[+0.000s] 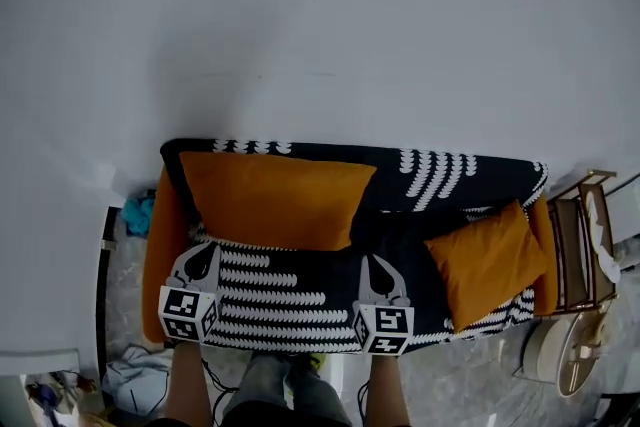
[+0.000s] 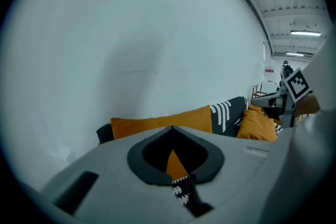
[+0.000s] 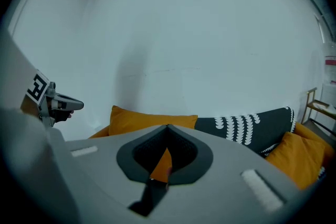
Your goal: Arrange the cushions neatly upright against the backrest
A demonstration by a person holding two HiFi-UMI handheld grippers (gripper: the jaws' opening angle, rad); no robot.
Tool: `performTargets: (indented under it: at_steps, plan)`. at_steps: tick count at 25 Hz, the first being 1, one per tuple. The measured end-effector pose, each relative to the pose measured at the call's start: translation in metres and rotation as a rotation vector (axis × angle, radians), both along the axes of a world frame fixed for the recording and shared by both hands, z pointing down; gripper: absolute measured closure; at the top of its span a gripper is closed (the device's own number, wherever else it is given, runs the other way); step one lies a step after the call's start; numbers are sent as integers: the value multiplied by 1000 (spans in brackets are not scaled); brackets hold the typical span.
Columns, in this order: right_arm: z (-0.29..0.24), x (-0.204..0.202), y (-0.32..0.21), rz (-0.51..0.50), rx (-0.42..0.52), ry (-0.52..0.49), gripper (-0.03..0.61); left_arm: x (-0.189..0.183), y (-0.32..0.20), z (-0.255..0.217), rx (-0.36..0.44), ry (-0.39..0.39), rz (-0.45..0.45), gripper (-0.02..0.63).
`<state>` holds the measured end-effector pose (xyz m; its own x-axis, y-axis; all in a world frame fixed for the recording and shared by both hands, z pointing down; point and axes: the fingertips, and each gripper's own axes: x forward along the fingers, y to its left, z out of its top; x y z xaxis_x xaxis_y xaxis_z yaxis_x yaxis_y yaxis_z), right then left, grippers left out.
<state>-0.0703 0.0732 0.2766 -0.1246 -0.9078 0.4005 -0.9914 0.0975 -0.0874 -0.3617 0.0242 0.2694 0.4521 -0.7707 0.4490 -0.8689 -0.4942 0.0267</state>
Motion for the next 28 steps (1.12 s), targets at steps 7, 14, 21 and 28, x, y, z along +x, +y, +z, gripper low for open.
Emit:
performTargets:
  at_steps: [7,14,21,28]
  plan:
    - [-51,3,15,-9,42,-15,571,14,20,-52,60,49,-1,617]
    - [-91,8,38,-3,83,-14,570,24,38,-96,115,58,14,617]
    - [-127,23,62,13,124,-5,571,37,58,-132,170,41,46,617]
    - [-155,52,96,51,175,18,569,66,78,-148,179,71,100,617]
